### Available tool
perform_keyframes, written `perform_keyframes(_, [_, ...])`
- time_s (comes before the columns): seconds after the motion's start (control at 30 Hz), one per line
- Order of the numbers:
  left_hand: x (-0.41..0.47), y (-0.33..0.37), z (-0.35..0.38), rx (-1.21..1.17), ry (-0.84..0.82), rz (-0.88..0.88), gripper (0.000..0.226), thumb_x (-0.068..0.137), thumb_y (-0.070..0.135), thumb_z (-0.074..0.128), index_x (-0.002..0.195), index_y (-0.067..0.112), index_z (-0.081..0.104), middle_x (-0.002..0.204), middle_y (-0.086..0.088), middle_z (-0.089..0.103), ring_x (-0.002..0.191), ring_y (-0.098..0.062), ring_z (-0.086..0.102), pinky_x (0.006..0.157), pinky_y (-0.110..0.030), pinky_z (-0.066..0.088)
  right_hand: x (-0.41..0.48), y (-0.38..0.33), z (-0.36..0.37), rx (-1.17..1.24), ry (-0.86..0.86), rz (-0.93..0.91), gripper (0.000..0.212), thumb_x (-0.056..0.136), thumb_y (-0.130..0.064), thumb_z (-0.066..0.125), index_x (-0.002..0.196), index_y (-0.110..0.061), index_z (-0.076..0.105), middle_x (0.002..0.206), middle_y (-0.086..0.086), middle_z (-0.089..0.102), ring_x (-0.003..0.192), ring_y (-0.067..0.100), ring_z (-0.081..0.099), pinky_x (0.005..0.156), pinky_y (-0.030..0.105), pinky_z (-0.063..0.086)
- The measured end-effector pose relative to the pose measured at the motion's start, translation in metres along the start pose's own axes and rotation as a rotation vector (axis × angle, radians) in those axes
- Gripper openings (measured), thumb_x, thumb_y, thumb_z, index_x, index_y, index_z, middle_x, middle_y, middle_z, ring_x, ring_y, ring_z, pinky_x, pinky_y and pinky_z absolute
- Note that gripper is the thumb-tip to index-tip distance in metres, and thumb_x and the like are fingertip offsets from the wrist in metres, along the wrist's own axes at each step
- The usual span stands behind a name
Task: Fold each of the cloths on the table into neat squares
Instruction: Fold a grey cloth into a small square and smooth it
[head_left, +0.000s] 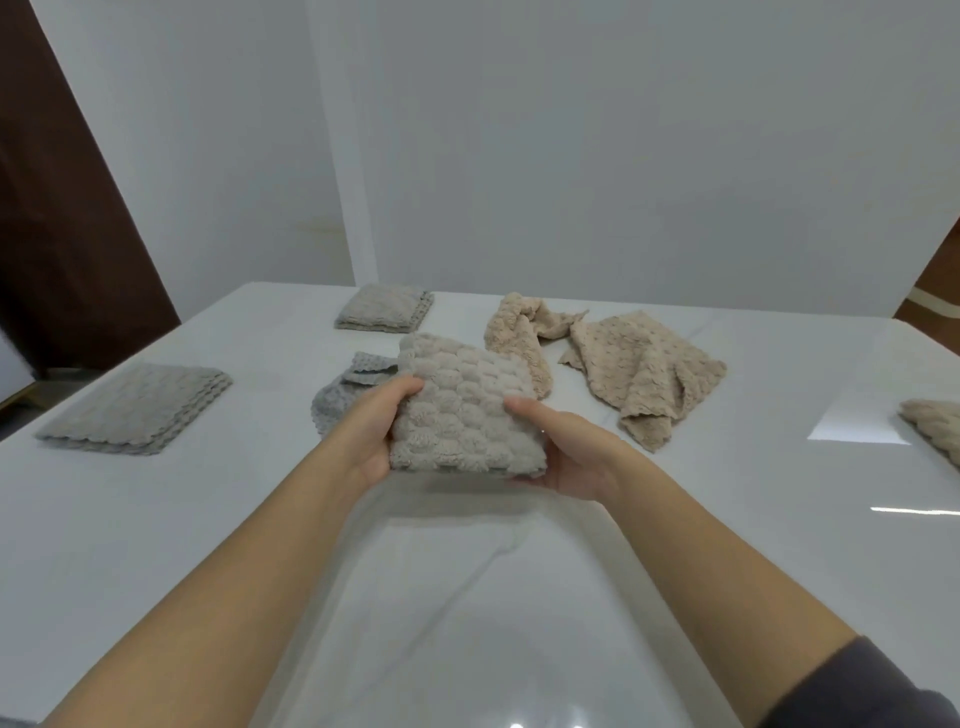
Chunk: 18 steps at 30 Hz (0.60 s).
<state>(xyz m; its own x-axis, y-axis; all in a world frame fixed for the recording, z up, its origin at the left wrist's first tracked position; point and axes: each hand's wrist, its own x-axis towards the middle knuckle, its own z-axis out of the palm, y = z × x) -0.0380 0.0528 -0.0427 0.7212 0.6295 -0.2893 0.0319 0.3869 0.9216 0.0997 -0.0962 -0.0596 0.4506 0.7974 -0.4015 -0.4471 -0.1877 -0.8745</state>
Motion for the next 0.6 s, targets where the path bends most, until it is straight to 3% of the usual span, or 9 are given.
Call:
perform_keyframes(0.13, [0.028, 0.006, 0.025, -0.042, -0.048, 0.019, 0.024, 0.100, 0.021, 0.048, 0.112, 0.009, 0.064, 0.098, -0.008, 0.075, 0.083, -0.020, 0.073, 0.064, -0.033, 0.061, 0.017, -0.018, -0.017, 0.068, 0.082, -0.076, 0.029, 0.093, -0.013, 0.062, 0.120, -0.005, 0.060, 0.102, 0.008, 0.074, 0.081, 0.018, 0.073, 0.059, 0.027, 0.058])
perform_keyframes(0.23, [0.050, 0.009, 0.051, -0.144, -0.119, 0.058, 0.030, 0.100, 0.018, 0.039, 0.098, 0.012, 0.068, 0.096, -0.009, 0.068, 0.079, -0.020, 0.067, 0.065, -0.031, 0.058, 0.032, -0.039, -0.042, 0.130, 0.231, -0.186, 0.020, 0.093, -0.010, 0.060, 0.112, -0.010, 0.059, 0.093, 0.005, 0.072, 0.072, 0.015, 0.071, 0.053, 0.025, 0.056])
perform_keyframes(0.27, [0.061, 0.006, 0.060, -0.056, -0.083, 0.106, 0.029, 0.099, 0.013, 0.038, 0.093, 0.013, 0.067, 0.097, -0.011, 0.063, 0.080, -0.020, 0.062, 0.069, -0.033, 0.057, 0.036, -0.047, -0.053, 0.186, 0.267, -0.214, 0.018, 0.093, -0.010, 0.060, 0.110, -0.012, 0.059, 0.090, 0.004, 0.072, 0.068, 0.013, 0.070, 0.050, 0.023, 0.054])
perform_keyframes(0.37, [0.092, -0.006, 0.089, 0.700, 0.095, 0.392, 0.018, 0.094, 0.010, 0.047, 0.095, 0.017, 0.064, 0.101, -0.004, 0.066, 0.092, -0.020, 0.062, 0.079, -0.032, 0.051, 0.048, -0.071, -0.087, 0.296, 0.350, -0.283, 0.022, 0.092, -0.014, 0.060, 0.114, -0.014, 0.060, 0.079, 0.000, 0.073, 0.057, 0.011, 0.069, 0.044, 0.021, 0.051])
perform_keyframes(0.43, [0.109, -0.016, 0.113, 1.062, 0.033, 0.477, 0.021, 0.088, 0.023, 0.053, 0.106, 0.022, 0.063, 0.113, 0.001, 0.064, 0.102, -0.020, 0.060, 0.090, -0.035, 0.048, 0.057, -0.084, -0.110, 0.318, 0.414, -0.329, 0.029, 0.094, -0.015, 0.058, 0.122, -0.013, 0.058, 0.085, 0.001, 0.073, 0.061, 0.012, 0.070, 0.048, 0.023, 0.054])
perform_keyframes(0.53, [0.129, -0.029, 0.149, 1.377, -0.008, 0.499, 0.049, 0.083, 0.048, 0.054, 0.127, 0.027, 0.052, 0.135, 0.000, 0.046, 0.128, -0.023, 0.041, 0.106, -0.046, 0.033, 0.066, -0.098, -0.147, 0.390, 0.510, -0.377, 0.034, 0.094, -0.013, 0.057, 0.128, -0.011, 0.056, 0.097, 0.006, 0.069, 0.074, 0.017, 0.069, 0.057, 0.029, 0.058])
perform_keyframes(0.6, [0.139, -0.037, 0.173, 1.456, 0.010, 0.562, 0.059, 0.080, 0.058, 0.053, 0.131, 0.028, 0.049, 0.138, -0.002, 0.044, 0.130, -0.025, 0.039, 0.107, -0.052, 0.031, 0.068, -0.103, -0.168, 0.428, 0.555, -0.396, 0.035, 0.094, -0.012, 0.057, 0.128, -0.012, 0.055, 0.095, 0.006, 0.069, 0.074, 0.017, 0.068, 0.055, 0.030, 0.059])
